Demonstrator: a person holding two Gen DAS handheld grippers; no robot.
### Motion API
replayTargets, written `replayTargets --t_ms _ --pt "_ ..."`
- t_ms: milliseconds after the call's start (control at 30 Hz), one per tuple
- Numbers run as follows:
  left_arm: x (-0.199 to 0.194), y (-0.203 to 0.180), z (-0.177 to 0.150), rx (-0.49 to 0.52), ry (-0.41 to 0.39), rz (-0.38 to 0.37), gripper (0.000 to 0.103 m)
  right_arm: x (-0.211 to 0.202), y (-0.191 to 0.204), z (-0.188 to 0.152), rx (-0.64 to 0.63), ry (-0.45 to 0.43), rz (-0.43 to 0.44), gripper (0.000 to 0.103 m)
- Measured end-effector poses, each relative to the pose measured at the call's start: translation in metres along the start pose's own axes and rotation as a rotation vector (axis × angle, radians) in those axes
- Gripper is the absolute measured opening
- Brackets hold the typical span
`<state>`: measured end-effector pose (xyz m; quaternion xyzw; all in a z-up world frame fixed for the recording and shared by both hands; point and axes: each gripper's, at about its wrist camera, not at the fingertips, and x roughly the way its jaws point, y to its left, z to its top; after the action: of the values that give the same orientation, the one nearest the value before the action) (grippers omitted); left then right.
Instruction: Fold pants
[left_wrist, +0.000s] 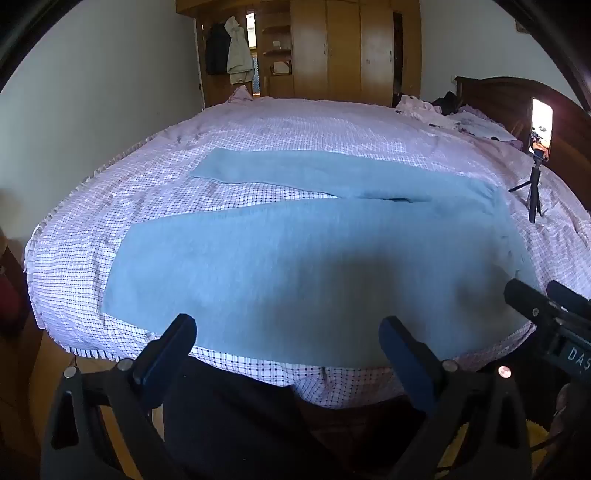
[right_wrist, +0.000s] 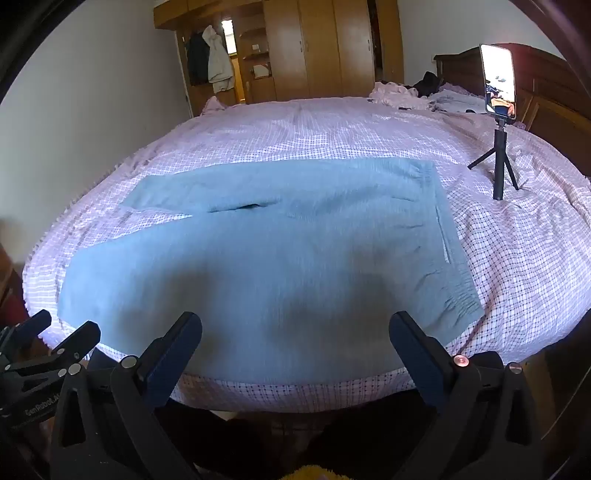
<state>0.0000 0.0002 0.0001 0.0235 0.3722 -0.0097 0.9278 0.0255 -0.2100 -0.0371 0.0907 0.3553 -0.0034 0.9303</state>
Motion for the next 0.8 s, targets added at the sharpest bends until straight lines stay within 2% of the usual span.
replayTargets --t_ms 800 --pt "0.0034 -0.0020 -0.0034 0.003 0.008 0.007 0.101 0.0019 -0.0050 -0.0009 0.010 0.006 0.007 0.098"
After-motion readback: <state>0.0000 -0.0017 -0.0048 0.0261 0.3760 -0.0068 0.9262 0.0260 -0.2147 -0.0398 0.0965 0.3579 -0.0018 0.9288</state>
